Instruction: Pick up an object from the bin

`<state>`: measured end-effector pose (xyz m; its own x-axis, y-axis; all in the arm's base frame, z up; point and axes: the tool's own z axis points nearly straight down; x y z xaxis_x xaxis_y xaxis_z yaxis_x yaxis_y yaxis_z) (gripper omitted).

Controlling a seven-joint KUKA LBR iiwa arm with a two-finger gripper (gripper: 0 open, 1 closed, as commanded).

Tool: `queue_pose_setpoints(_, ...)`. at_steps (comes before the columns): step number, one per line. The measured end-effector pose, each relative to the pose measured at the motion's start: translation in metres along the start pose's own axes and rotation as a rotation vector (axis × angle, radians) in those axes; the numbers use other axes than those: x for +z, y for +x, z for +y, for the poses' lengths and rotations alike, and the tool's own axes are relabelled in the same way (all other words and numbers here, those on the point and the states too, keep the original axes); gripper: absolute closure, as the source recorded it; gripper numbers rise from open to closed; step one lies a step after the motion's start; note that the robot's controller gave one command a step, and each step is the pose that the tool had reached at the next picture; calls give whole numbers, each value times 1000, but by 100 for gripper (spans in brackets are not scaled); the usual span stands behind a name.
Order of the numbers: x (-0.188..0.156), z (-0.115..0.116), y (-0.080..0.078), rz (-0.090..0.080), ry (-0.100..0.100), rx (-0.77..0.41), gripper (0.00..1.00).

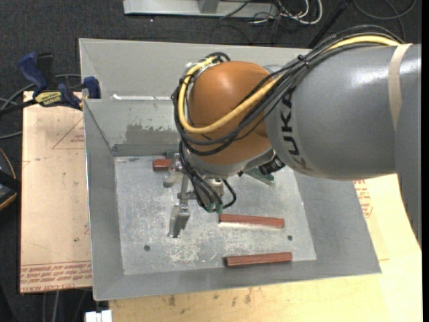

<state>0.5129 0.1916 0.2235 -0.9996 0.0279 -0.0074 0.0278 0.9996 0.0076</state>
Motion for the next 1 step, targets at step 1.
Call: queue_pose_setpoints(1, 46, -41, -38, 6, 7, -102, 0)
